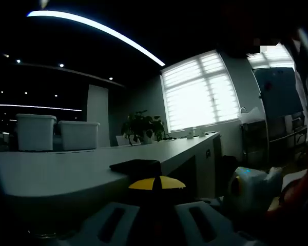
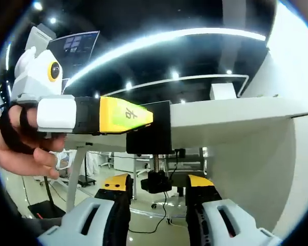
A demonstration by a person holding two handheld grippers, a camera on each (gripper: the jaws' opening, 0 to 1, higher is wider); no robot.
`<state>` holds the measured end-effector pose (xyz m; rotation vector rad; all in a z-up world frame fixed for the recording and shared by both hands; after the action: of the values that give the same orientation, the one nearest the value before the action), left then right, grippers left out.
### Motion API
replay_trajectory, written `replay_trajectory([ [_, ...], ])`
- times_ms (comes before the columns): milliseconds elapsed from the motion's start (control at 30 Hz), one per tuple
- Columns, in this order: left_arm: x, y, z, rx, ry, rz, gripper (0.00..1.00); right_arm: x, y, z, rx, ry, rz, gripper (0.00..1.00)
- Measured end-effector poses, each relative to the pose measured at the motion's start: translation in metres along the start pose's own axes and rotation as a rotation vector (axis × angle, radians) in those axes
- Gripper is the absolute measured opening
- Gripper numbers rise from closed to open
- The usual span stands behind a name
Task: Clamp the fixed fixture on the desktop, loosen the retaining clip, secure it to the edge of the desk, and tighten the retaining clip.
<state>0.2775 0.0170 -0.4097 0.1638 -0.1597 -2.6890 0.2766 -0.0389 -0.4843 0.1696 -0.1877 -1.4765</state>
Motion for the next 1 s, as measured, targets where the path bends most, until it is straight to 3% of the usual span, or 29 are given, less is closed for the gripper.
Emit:
replay_trajectory([
  [100,0.000,0.000,-0.001,-0.005,0.006,-0.003,0.01,-0.003,-0.005,0.000,-0.024,-0.021,-0.015,0.40],
  [200,0.000,0.001,-0.002,-0.003,-0.004,-0.008,0.01,0.000,-0.006,-0.003,-0.049,0.018,-0.078,0.40],
  [267,0.000,0.001,-0.002,-0.002,-0.004,-0.005,0.01,0.007,-0.007,-0.006,-0.103,-0.041,-0.193,0.41],
  [400,0.001,0.002,-0.002,-0.002,-0.002,0.004,0.01,-0.003,0.003,0.004,-0.054,-0.078,-0.191,0.40],
  [600,0.001,0.002,-0.002,-0.004,-0.002,0.009,0.01,-0.016,0.019,0.006,-0.051,-0.073,-0.167,0.36],
  [767,0.002,0.002,-0.002,-0.010,0.007,0.009,0.01,-0.009,0.018,0.003,-0.035,-0.210,-0.200,0.27],
  [1000,0.002,0.003,-0.003,0.000,-0.013,0.001,0.01,-0.001,0.014,0.004,-0.010,-0.113,-0.147,0.26],
])
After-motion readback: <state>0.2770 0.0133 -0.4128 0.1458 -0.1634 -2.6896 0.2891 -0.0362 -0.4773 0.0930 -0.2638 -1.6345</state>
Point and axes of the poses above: the point that each gripper's makers call its tool centre point, and the gripper's own axes: y roughly forward along the fingers, x roughly to its right, z roughly out of its top, the point moved 5 cm from there along -y, roughly backward along the fingers, and after that the axes turned 2 degrees about -y, right-handed, at the moved point
